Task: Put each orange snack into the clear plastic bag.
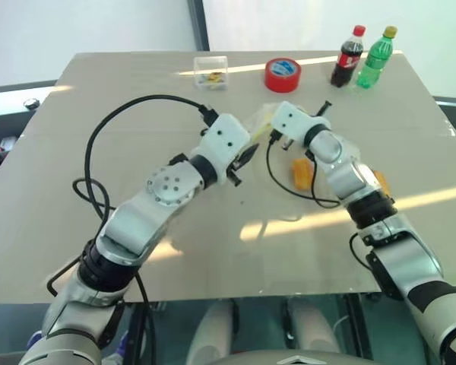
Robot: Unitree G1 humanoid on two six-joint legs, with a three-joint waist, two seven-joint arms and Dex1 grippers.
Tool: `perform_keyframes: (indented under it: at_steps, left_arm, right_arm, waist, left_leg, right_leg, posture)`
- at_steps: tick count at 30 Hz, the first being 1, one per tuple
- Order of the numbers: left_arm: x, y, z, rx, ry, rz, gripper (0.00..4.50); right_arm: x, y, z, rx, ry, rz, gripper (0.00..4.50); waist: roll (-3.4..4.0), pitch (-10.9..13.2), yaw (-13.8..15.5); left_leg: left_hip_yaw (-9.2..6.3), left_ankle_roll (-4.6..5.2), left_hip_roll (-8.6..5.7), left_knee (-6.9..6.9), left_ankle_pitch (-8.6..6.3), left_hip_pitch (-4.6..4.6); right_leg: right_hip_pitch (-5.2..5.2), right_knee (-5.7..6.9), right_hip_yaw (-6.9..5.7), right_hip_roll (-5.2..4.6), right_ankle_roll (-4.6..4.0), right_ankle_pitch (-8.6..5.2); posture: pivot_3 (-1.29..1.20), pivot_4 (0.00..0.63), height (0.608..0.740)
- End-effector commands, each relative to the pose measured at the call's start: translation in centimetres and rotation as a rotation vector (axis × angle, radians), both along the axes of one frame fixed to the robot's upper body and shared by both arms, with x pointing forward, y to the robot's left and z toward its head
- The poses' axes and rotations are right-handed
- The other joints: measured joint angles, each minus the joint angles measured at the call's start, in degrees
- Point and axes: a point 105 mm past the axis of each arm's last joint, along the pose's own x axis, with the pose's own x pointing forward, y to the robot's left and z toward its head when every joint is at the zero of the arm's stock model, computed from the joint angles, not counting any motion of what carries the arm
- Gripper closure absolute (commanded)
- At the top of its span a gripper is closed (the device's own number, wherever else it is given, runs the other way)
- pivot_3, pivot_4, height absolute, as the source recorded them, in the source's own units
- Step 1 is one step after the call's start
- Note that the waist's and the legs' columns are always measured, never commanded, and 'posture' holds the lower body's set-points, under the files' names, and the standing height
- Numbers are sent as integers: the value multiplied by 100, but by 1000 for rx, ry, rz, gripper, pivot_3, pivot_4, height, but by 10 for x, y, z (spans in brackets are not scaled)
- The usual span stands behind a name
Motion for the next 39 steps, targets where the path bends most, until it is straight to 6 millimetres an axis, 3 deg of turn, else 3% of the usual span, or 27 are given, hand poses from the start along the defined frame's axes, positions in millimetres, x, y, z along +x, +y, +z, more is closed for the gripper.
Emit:
perform_keyframes:
  at_steps: [1, 21, 24, 26, 34, 37, 39]
  left_arm:
    - [1, 0, 9, 30, -61, 21, 2847]
    - [7, -18, 7, 88, -107, -38, 2847]
    - [4, -22, 5, 89, -101, -68, 3635]
    - [6, -20, 3, 89, -93, -57, 4479]
    - [13, 7, 1, 149, -131, -14, 4479]
    - [5, 24, -3, 188, -144, -144, 4500]
    - [4, 36, -1, 171, -134, -209, 4500]
  right_arm:
    - [-7, 7, 15, 4, -51, 26, 4500]
    - [-16, 12, 11, -16, -48, 26, 4500]
    - [-16, 12, 12, -15, -49, 25, 4500]
    - [-17, 12, 12, -15, -49, 26, 4500]
    - [-29, 12, -1, -63, 51, 90, 4500]
    - [-39, 4, -2, -53, 72, 94, 3608]
    - [-47, 1, -9, -49, 117, 105, 2669]
  waist:
    - [0, 0, 3]
    - [0, 0, 3]
    - [0, 0, -3]
    - [0, 0, -1]
    - [0, 0, -6]
    - [0, 0, -6]
    - [0, -1, 6]
  left_leg:
    - [0, 0, -1, 8, 0, 0]
    - [-3, 0, -2, 27, 0, 5]
    - [-3, 0, -2, 27, 0, 5]
    - [-3, 0, -2, 27, 0, 5]
    - [-3, 0, -2, 29, 0, 5]
    - [-2, 0, 0, 29, 0, 5]
    - [-3, 0, 3, 28, 0, 5]
  right_leg:
    - [0, 8, 0, 0, 0, 0]
    - [2, 35, -1, 0, 0, 0]
    - [2, 34, 0, 0, 0, 0]
    - [2, 34, 0, 0, 0, 0]
    - [2, 36, -1, 0, 0, 0]
    - [2, 35, -1, 0, 0, 0]
    - [1, 34, -1, -1, 0, 0]
  posture:
    - [0, 150, 740]
    - [0, 150, 740]
    - [0, 150, 740]
    - [0, 150, 740]
    - [0, 150, 740]
    - [0, 150, 740]
    - [0, 150, 740]
